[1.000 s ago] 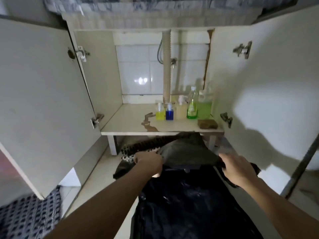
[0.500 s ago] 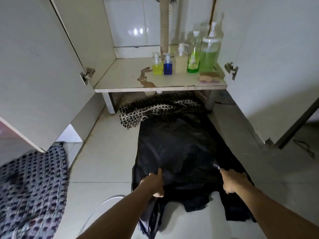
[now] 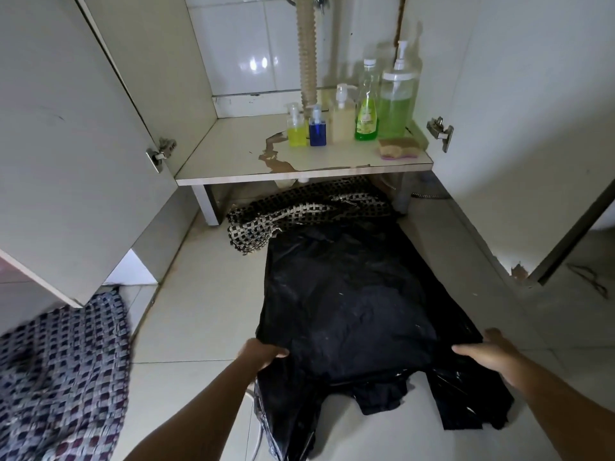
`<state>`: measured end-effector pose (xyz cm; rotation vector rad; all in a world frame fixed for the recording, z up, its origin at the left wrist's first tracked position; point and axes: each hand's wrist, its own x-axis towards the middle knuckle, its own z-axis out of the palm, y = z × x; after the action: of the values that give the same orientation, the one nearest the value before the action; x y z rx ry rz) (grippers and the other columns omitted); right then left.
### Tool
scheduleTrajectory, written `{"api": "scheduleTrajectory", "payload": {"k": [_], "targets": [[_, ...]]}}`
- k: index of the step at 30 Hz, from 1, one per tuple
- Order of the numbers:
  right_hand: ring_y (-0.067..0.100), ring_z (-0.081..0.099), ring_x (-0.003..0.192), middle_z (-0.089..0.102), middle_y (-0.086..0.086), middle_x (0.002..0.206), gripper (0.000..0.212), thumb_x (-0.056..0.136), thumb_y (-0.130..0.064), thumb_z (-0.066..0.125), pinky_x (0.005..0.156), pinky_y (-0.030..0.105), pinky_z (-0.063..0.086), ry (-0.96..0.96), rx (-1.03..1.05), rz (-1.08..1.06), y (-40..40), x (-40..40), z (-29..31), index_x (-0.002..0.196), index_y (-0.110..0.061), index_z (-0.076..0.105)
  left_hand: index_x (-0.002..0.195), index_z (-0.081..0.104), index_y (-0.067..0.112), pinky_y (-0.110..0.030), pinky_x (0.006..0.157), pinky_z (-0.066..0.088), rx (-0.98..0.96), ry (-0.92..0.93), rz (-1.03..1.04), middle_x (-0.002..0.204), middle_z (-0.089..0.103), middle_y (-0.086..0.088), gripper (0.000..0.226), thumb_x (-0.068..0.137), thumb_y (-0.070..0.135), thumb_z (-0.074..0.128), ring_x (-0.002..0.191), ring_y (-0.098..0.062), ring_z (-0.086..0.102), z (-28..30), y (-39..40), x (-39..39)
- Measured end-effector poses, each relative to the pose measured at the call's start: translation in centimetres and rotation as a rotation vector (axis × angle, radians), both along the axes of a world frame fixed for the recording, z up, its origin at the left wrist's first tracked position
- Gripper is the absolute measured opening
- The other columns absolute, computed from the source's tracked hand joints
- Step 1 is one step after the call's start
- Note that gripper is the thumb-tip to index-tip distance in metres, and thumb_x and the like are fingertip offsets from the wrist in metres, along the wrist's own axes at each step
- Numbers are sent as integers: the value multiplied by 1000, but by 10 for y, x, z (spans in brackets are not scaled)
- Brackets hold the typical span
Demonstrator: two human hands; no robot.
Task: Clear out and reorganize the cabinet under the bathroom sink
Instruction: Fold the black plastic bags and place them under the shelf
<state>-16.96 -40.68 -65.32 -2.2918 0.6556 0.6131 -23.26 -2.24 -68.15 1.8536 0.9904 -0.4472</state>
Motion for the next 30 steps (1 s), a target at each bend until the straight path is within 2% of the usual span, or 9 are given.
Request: {"api": "scheduleTrajectory", "payload": {"k": [5, 8, 11, 15, 18, 21, 24, 26, 30], "targets": [[38, 45, 127, 46, 25, 138, 70, 79, -19, 76, 103, 41, 36, 61, 229, -173, -3, -9, -15, 134, 10, 41, 108, 60, -7, -38, 74, 56, -238, -38, 129, 99, 69, -22, 51, 69, 14, 84, 84, -33, 68, -8, -5, -9], [38, 43, 129, 45, 25, 140, 62, 82, -15, 73, 101, 41, 35, 96, 285, -156, 4, -6, -8, 132, 8, 45, 107, 63, -7, -42, 75, 58, -340, -2, 132, 96, 71, -23, 49, 67, 12, 84, 83, -34, 70, -10, -6, -9], [38, 47, 123, 53, 26, 125, 56, 84, -11, 69, 88, 38, 38, 133, 274, -146, 8, -6, -2, 131, 9, 46, 107, 63, -9, -47, 80, 58, -411, 9, 144, 94, 72, -24, 47, 66, 6, 82, 84, -37, 71, -15, -6, -10], [36, 58, 89, 60, 17, 90, 45, 80, -11, 70, 58, 33, 39, 191, 260, -127, 3, -4, 5, 118, 9, 57, 100, 62, -10, -38, 67, 56, -423, -6, 188, 96, 69, -25, 24, 76, -6, 66, 76, -34, 66, -2, -10, -11], [33, 59, 77, 63, 20, 85, 27, 80, -15, 69, 59, 33, 41, 192, 294, -86, 2, -2, 27, 96, 7, 62, 101, 60, -11, -34, 58, 55, -399, -20, 230, 97, 66, -26, 26, 75, -11, 59, 74, -35, 63, 4, -8, -10], [33, 63, 77, 66, 21, 87, 30, 86, -24, 63, 65, 34, 49, 155, 356, -53, 3, 2, 53, 100, 3, 65, 91, 56, -8, -29, 43, 50, -389, -36, 268, 82, 61, -21, 14, 78, -10, 57, 66, -32, 59, 16, -4, -7], [25, 67, 56, 68, 16, 69, 24, 88, -19, 61, 47, 26, 52, 110, 581, -100, 6, 1, 69, 98, 3, 63, 107, 57, -10, -38, 63, 52, -434, -101, 320, 83, 62, -21, 27, 81, -6, 56, 68, -31, 60, 24, 7, 0], [20, 62, 41, 64, 11, 53, 14, 87, -17, 60, 37, 22, 48, 75, 718, -177, 12, 1, 82, 89, -3, 60, 113, 56, -8, -36, 59, 54, -473, -174, 386, 83, 62, -20, 36, 78, -2, 61, 66, -30, 60, 38, 16, 4], [21, 64, 49, 62, 10, 66, 19, 73, -18, 61, 43, 27, 51, 43, 932, -294, 29, 4, 105, 89, -7, 58, 146, 30, 17, -38, 62, 56, -578, -508, 534, 101, 61, -17, 79, 78, -2, 63, 73, -29, 63, 80, 29, 15]]}}
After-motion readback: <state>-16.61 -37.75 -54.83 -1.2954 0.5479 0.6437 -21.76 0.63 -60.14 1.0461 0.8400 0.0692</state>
